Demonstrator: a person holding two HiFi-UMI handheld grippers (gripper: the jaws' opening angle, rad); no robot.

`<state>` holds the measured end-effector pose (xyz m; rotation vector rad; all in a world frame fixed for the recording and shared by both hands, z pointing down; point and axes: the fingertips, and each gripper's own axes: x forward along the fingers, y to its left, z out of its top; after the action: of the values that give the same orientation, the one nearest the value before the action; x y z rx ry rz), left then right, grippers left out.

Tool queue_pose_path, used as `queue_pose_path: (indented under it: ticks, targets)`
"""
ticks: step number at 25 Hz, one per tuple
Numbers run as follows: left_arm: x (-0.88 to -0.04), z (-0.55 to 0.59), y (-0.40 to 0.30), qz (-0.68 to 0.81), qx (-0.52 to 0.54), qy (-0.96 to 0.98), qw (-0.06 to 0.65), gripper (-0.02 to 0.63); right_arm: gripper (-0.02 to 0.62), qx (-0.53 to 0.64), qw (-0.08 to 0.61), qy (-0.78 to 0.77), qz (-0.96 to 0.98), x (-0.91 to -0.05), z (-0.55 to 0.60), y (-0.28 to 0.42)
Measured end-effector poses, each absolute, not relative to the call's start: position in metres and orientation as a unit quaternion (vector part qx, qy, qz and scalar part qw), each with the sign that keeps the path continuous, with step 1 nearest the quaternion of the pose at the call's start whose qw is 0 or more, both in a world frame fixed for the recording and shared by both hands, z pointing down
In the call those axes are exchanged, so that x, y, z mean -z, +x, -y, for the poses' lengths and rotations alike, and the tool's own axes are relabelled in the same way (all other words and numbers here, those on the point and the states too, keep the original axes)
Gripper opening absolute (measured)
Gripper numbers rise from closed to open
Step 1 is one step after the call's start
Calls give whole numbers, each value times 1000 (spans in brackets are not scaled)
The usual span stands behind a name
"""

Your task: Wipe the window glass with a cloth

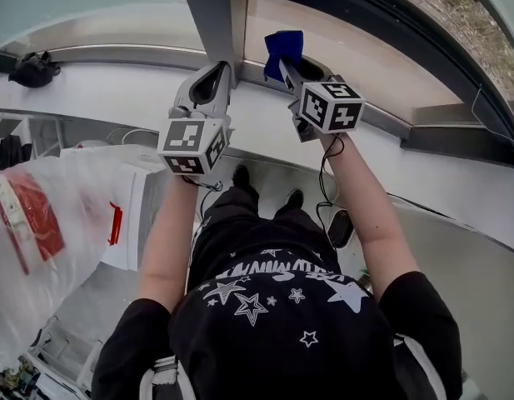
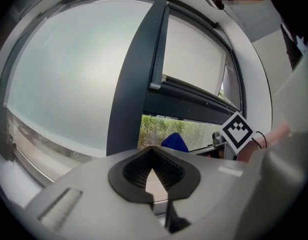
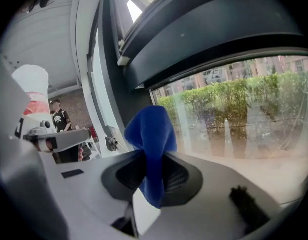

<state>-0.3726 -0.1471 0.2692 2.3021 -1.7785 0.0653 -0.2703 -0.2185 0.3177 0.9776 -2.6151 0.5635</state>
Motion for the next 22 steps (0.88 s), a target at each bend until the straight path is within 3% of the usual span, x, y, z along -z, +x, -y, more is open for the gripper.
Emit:
queue_pose_path:
  ticks: [13,22]
  targets:
    - [-290,162,-391,587,-21,798,135,8,75,-158,152,356,908,-324,274,-323]
    - [-296,175,-355,575,-49,806,129,9,75,-151,141,363,909,-329,291,-292]
